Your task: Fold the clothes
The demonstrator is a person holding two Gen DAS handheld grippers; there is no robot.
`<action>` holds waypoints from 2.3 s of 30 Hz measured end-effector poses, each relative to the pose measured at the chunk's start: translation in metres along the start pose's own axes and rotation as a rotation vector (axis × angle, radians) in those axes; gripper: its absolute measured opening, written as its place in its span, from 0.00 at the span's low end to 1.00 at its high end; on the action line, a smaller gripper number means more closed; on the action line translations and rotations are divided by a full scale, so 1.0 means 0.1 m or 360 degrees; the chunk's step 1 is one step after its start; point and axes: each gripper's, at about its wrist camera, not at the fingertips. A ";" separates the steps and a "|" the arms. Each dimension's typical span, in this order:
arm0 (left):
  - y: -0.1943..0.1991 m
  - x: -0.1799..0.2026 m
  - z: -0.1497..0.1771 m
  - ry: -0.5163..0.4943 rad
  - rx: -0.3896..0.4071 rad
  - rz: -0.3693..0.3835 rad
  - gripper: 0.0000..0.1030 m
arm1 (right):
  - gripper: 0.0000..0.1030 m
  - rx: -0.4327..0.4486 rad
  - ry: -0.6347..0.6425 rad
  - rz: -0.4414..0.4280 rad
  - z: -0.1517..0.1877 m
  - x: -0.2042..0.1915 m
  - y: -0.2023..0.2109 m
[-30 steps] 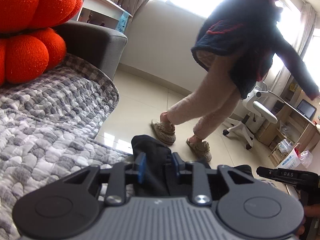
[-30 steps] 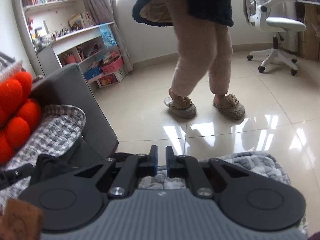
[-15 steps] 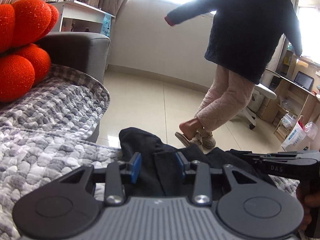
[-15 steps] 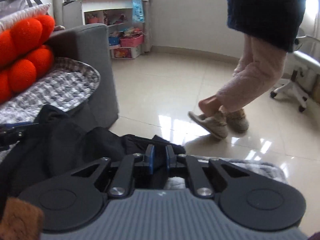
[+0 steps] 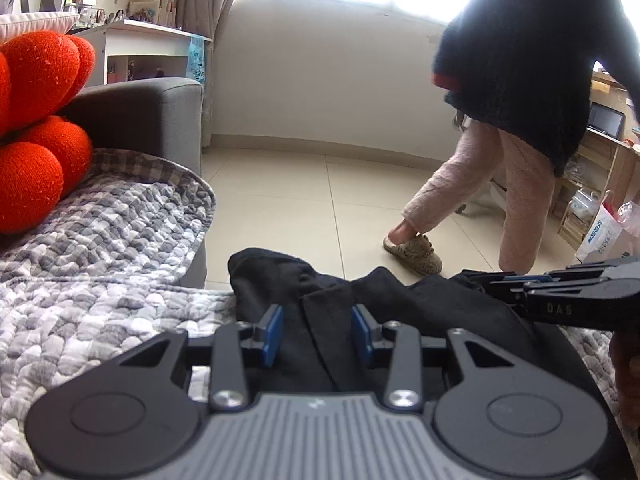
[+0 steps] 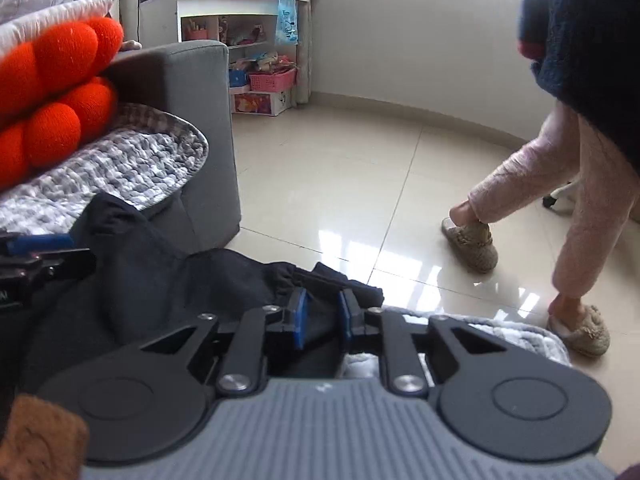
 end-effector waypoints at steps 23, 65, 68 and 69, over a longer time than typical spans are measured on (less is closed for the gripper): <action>-0.05 -0.02 0.00 -0.0012 -0.0045 -0.0035 0.38 | 0.40 0.0013 -0.0015 -0.0028 0.04 0.02 0.10; 0.17 0.17 0.22 -0.0098 -0.0040 -0.0056 0.44 | 0.58 0.0158 -0.0262 -0.0369 0.72 0.08 0.73; 0.54 0.23 0.46 -0.0114 -0.0041 -0.0019 0.44 | 0.58 0.0171 -0.0222 -0.0408 0.91 -0.04 0.94; 0.68 0.24 0.56 -0.0123 -0.0045 0.0056 0.44 | 0.58 0.0167 -0.0216 -0.0438 0.98 -0.07 1.01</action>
Point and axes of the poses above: each gripper's, at about its wrist camera, not at the fingertips, and y roughly against the way its jaws point, x to its right, z to its underside, and after that the axes turned 9 degrees about -x, right-handed
